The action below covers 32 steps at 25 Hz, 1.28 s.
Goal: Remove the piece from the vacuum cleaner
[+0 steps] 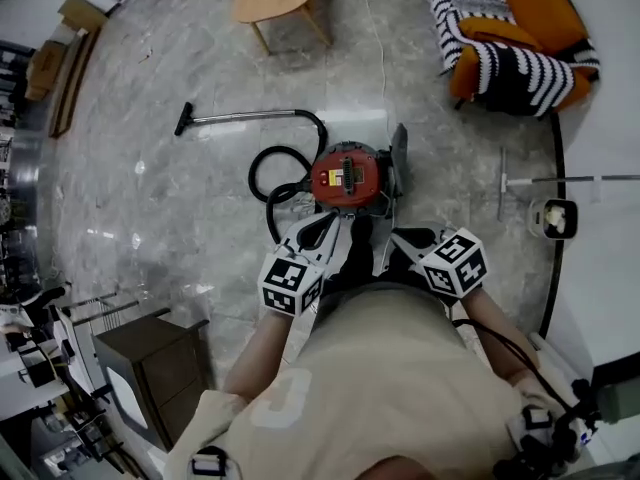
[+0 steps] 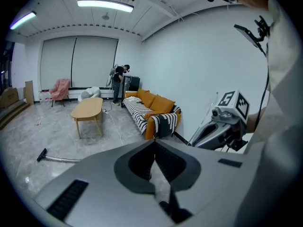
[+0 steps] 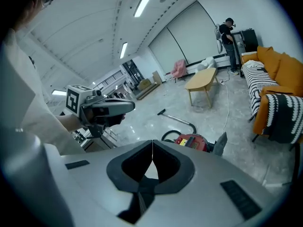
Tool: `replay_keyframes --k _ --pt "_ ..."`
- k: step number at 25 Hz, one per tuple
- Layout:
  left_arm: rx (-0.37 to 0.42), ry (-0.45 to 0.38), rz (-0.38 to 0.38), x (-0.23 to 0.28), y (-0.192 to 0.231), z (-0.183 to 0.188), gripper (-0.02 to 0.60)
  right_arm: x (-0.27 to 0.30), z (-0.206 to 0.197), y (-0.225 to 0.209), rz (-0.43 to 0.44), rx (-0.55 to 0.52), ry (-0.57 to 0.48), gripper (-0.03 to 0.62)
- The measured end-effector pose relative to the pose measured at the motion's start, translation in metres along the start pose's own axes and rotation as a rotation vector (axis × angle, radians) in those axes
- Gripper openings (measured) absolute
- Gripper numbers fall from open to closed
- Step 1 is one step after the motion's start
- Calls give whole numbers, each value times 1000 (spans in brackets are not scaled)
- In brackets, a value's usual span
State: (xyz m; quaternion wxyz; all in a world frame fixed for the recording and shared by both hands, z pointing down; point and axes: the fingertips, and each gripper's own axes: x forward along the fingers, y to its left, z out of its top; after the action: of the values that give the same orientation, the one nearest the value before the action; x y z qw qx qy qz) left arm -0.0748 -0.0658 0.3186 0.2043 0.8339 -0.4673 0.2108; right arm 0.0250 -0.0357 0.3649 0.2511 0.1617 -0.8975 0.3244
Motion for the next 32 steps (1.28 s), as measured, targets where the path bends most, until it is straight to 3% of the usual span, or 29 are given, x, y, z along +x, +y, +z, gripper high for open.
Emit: replay_keyframes --k 8,14,19,24,32 --pt "-33 47 -53 45 54 -22 3 43 -6 -48 -111 42 160 3" --pt "-58 138 -122 79 82 -55 3 82 -33 -110 -206 180 257 3" --pt "-64 233 -194 112 94 -94 3 120 -39 -139 -189 260 249 3" --pt "-40 306 -183 152 116 -138 3 175 -71 -154 -42 384 222 5" --pt "-30 363 -168 181 138 -189 3 224 -124 -186 -91 415 288 5"
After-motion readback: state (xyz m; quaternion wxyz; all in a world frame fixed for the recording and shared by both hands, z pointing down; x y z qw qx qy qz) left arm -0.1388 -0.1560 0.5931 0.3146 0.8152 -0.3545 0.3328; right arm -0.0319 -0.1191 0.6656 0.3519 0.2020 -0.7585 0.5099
